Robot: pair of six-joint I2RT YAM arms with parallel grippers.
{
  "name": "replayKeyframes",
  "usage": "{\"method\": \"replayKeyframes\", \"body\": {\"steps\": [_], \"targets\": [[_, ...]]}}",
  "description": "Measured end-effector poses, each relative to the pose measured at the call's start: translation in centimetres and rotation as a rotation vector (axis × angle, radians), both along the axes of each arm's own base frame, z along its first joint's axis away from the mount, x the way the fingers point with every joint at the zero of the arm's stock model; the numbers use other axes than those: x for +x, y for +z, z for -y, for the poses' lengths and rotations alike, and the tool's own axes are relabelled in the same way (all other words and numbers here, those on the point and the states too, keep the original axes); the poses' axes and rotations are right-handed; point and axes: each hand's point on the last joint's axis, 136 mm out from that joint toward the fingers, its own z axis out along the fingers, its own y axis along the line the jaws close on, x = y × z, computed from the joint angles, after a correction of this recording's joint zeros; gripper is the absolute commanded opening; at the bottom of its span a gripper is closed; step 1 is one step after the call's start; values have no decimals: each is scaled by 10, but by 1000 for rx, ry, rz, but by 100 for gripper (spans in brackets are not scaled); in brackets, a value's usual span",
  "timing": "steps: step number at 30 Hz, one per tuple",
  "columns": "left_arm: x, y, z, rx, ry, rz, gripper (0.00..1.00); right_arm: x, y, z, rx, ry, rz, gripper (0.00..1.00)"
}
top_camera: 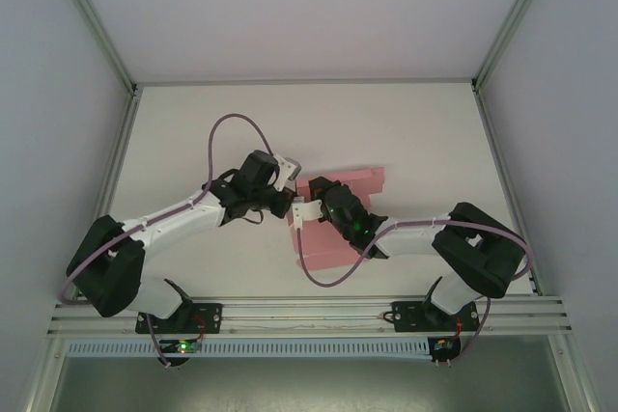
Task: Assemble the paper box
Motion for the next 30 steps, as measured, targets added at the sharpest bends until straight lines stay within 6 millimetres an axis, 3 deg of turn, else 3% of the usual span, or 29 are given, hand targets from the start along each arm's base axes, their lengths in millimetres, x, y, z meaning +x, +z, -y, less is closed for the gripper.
{"method": "replayKeyframes", "body": {"steps": [1, 5, 9, 12, 17, 20, 24, 26, 30], "targets": [[1, -3, 3, -5, 5, -8, 0, 0, -3, 2, 2, -7, -10, 0], [7, -8, 11, -39, 22, -12, 22, 1, -11, 14, 13, -42, -40, 0], [9, -13, 6, -55, 54, 6, 29, -1, -13, 15, 23, -38, -42, 0], [6, -13, -2, -48, 82, 19, 49, -4, -11, 10, 47, -10, -50, 0], [7, -4, -32, 11, 175, 100, 100, -10, -8, 2, 84, 44, -64, 0], [7, 11, -51, 35, 234, 161, 100, -12, -5, -2, 106, 62, -64, 0], [-3, 37, -60, -31, 259, 232, 100, -9, -8, 2, 102, 46, -78, 0], [-12, 35, -58, -69, 235, 225, 100, -7, -8, 3, 98, 38, -85, 0], [-33, 5, -55, -79, 169, 151, 92, -5, -9, 4, 93, 34, -91, 0]]}}
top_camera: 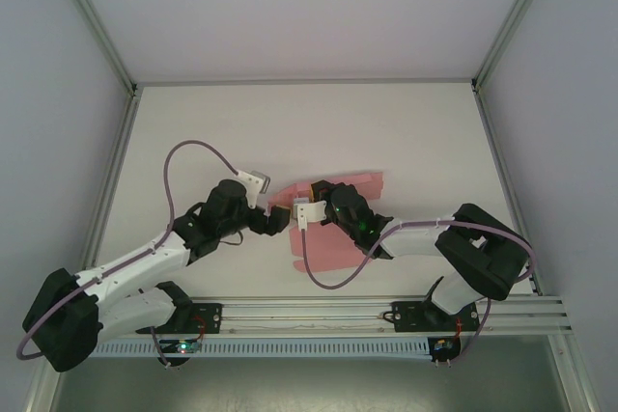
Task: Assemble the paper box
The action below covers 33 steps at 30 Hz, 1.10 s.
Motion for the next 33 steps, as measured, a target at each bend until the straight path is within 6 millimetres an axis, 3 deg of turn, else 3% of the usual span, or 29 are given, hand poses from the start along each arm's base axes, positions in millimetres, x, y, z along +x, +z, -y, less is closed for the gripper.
{"method": "replayKeyframes", "body": {"steps": [4, 11, 14, 17, 19, 21, 24, 28, 33], "targets": [[-4, -11, 3, 5, -27, -23, 82, 1, 0, 1, 4, -4, -7, 0], [20, -27, -3, 52, 28, -53, 76, 0, 0, 1, 7, -3, -26, 0], [29, -31, -5, 46, 31, -61, 60, -2, 0, 1, 7, 1, -34, 0], [27, -32, 7, 21, -38, -58, 44, -2, 0, 1, 8, 4, -40, 0], [26, -32, 14, 5, -83, -56, 21, -1, 0, 1, 10, 3, -46, 0], [27, -31, 20, 0, -118, -47, 0, 1, 0, 3, 12, -5, -56, 6], [32, -28, 24, 21, -147, -21, 0, 4, 0, 5, 11, -26, -72, 8], [35, -26, 22, 68, -173, 21, 0, 9, 3, 12, 16, -49, -101, 24], [33, -12, 22, 86, -222, 97, 0, 20, 0, 42, -15, -122, -168, 25]]}}
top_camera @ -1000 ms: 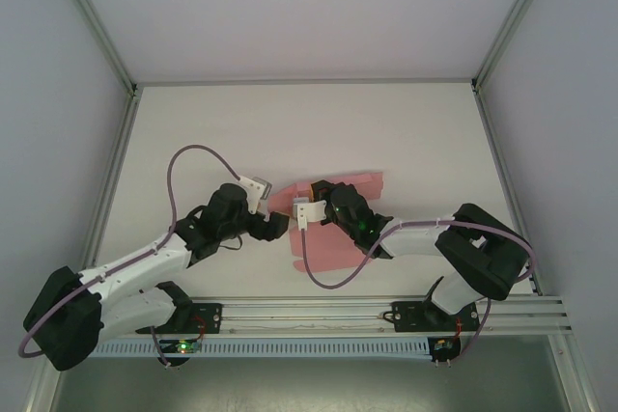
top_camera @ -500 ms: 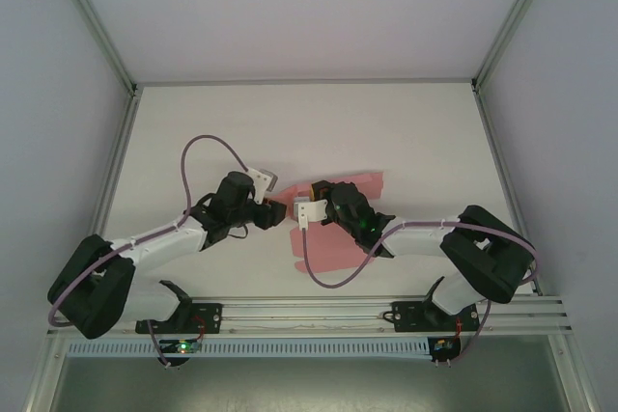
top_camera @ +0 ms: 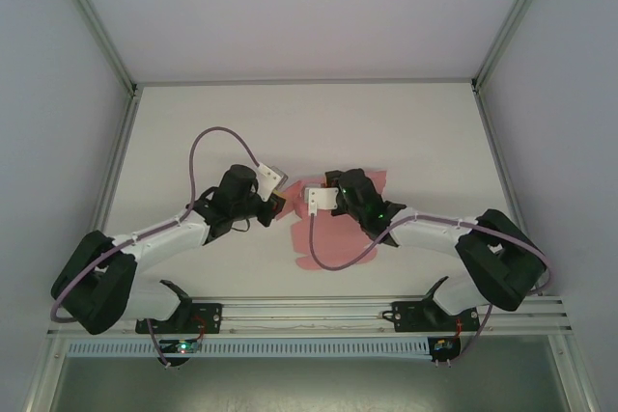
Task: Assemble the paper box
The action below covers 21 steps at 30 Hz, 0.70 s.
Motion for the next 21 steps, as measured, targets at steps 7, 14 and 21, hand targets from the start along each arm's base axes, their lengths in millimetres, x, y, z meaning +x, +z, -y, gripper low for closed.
{"method": "replayKeyframes", "body": {"steps": [7, 14, 21], "targets": [[-3, 0, -1, 26, -27, 22, 0, 6, -2, 19, -4, -32, -40, 24], [-2, 0, -2, 38, -32, 36, 0, 12, -2, 28, 8, -47, -52, 25], [2, 4, -3, 46, -22, 48, 0, 21, 2, 47, 13, -100, -46, 17]]}}
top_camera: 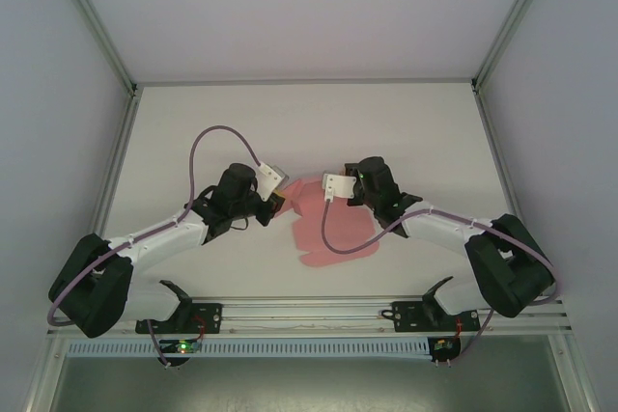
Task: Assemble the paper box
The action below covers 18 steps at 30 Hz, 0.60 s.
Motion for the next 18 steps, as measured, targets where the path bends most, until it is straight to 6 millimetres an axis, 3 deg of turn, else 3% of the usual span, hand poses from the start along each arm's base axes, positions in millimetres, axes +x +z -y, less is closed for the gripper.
{"method": "replayKeyframes", "body": {"steps": [6, 8, 13, 16, 17, 18], "targets": [[1, 2, 0, 3, -1, 3, 0, 1, 1, 2, 1, -4, 1, 9], [1, 3, 1, 3, -5, 4, 0, 1, 2, 2, -5, -1, 7, 0], [3, 6, 3, -3, -9, 3, 0, 4, 3, 0, -27, -7, 52, 0], [6, 6, 6, -6, -8, -16, 14, 5, 3, -1, -48, -35, 109, 0], [7, 6, 7, -6, -5, -26, 32, 5, 2, 0, -53, -44, 124, 0], [7, 5, 7, -7, 1, -34, 41, 5, 3, 1, -52, -51, 136, 0]]}}
